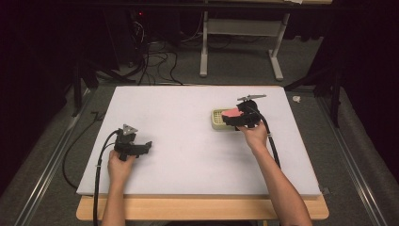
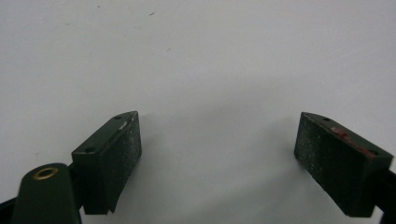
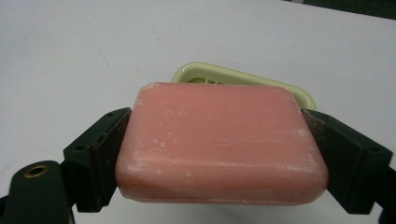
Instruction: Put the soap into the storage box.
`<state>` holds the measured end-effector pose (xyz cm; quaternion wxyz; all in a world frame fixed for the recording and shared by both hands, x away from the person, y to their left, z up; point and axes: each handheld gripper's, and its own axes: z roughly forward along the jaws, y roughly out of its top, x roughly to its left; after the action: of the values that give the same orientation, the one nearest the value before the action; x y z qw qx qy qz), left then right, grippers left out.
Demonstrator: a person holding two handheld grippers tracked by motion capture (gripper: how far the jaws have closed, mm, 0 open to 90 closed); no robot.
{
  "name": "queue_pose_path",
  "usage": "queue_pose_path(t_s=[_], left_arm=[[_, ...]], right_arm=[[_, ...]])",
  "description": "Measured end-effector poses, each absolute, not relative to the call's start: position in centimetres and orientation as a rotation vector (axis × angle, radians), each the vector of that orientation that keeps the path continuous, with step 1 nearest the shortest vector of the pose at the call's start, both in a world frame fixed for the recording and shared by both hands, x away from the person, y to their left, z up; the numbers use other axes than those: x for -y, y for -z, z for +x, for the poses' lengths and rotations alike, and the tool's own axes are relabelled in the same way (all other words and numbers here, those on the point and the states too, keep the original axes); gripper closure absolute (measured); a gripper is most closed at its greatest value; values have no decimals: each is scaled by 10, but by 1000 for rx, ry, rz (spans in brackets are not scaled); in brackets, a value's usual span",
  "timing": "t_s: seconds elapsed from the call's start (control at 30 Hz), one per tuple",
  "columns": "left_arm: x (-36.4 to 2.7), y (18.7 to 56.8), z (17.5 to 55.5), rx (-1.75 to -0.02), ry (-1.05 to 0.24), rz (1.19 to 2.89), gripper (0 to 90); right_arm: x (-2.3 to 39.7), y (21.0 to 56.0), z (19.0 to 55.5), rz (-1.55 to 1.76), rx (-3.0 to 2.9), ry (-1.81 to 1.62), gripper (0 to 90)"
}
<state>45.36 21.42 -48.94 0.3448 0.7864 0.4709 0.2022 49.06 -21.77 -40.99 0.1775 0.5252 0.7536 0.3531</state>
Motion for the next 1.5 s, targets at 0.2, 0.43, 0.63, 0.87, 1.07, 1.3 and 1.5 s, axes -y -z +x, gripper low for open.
queue_pose_path(t_s=[0.2, 0.43, 0.63, 0.87, 1.07, 1.3, 1.5], left_arm=[[-214, 489, 454, -1223, -526, 2042, 153], [-214, 489, 454, -1223, -525, 2042, 153], [-214, 489, 454, -1223, -526, 2042, 153], [-214, 489, 454, -1223, -526, 2042, 153], [-214, 489, 454, -1223, -526, 2042, 153], [-214, 489, 454, -1223, -526, 2042, 153], [-214, 489, 454, -1223, -526, 2042, 153]], right_arm=[[215, 416, 497, 1507, -2139, -975, 137], [212, 426, 503, 1527, -2151, -933, 137], [211, 432, 507, 1540, -2155, -902, 137], [206, 437, 511, 1546, -2165, -872, 137], [201, 439, 514, 1548, -2159, -864, 136], [200, 439, 517, 1570, -2141, -864, 134], [197, 437, 517, 1559, -2132, -844, 133]])
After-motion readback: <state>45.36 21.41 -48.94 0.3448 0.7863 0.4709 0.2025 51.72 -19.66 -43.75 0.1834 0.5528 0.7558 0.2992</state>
